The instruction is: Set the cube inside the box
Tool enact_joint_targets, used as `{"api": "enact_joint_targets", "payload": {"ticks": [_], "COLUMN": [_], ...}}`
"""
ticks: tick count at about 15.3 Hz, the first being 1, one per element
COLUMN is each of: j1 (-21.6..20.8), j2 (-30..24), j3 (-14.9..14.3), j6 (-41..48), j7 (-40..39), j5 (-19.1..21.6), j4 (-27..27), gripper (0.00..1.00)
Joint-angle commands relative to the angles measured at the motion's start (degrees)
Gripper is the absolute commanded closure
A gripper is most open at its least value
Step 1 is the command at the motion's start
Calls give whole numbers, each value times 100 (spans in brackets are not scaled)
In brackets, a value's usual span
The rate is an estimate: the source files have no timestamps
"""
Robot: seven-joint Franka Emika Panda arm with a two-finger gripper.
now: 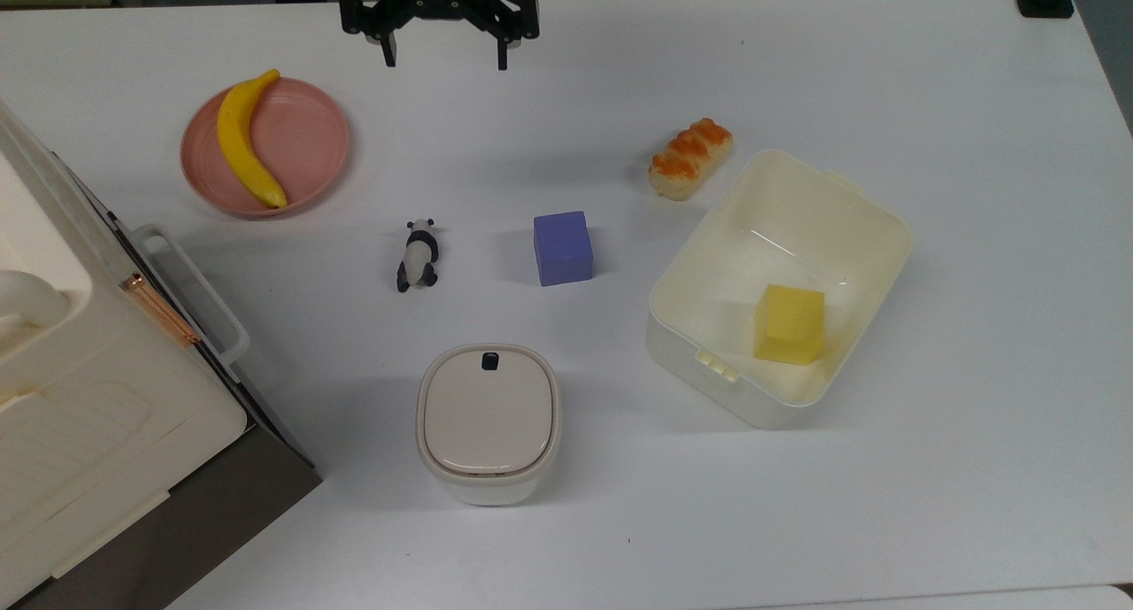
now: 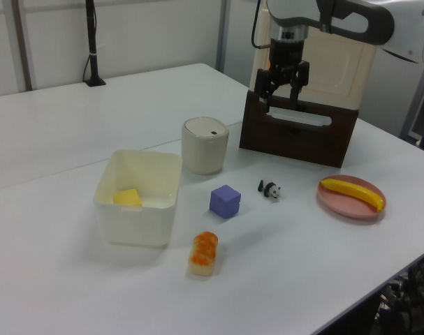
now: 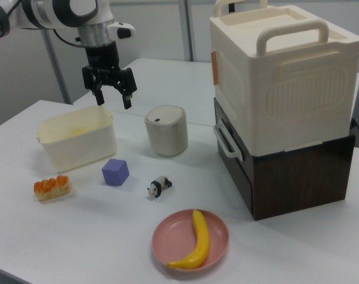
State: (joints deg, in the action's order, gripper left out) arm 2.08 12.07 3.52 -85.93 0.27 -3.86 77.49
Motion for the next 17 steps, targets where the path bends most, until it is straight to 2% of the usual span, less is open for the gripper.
{"api": "enact_joint_targets", "payload": {"ticks": [1, 17], "j1": [-24, 38], "j2": [-126, -134], "j3": [-53, -62], "j6": [-109, -135], "j7": [70, -9], "j5": [122, 122], "j4": [213, 249], "gripper": [0, 0]}}
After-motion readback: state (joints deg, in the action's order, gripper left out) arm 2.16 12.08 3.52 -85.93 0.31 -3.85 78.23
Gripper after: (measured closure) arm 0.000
